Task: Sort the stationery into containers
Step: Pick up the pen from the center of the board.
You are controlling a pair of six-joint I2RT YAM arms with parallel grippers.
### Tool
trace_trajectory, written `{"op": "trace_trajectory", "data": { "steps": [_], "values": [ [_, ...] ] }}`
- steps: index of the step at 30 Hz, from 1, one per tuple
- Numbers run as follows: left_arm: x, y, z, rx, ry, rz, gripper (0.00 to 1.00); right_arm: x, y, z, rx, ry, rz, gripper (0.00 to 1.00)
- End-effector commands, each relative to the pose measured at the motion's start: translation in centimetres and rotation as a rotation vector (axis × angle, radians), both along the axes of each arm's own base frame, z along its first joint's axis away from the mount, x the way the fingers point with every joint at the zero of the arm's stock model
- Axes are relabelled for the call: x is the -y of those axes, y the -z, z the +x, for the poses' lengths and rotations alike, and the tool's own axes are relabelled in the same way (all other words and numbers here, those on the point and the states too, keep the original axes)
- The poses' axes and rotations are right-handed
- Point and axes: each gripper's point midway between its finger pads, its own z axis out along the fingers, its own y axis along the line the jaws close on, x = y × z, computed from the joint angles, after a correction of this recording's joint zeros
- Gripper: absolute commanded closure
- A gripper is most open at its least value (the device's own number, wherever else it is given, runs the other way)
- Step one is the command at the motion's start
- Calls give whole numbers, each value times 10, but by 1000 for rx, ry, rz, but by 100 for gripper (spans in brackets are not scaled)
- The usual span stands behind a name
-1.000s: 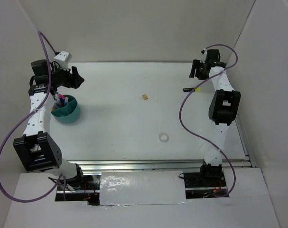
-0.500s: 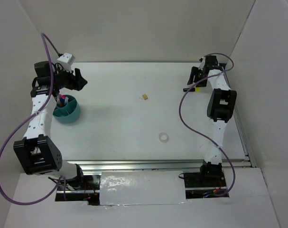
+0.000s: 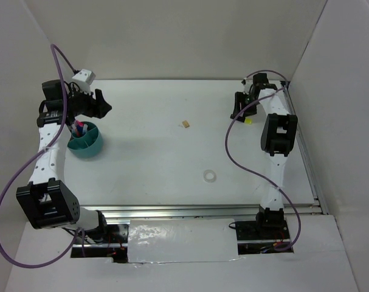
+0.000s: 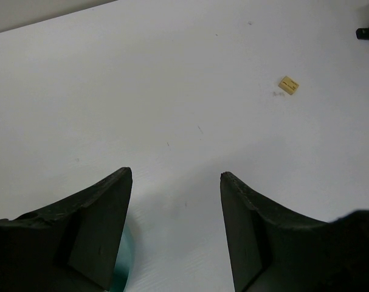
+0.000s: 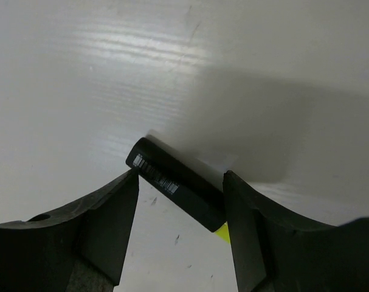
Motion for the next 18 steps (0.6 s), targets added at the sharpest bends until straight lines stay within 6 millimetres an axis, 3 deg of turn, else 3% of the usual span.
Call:
{"op": "trace_trajectory", "data": {
  "steps": [1,5,12,13,14,18],
  "values": [
    [2,-13,-9,42,24,14,28,-10,14,-45,-143,-81,-48,35],
    [1,-13,-10,39,22,10,28,-7,19,-56,-150,-115,-121,34],
    [3,-14,-14,37,34,8,28,-1,16,-59,-149,-154,-212,35],
    [3,-14,-14,39,36,10,28,0,14,-56,-143,-162,-225,38],
    [5,-15,-15,45,48,12,28,-13,15,-55,-142,-192,-237,39],
    [10,-18,-17,58,83,16,28,-19,18,-55,-161,-237,-298,49]
  ]
}}
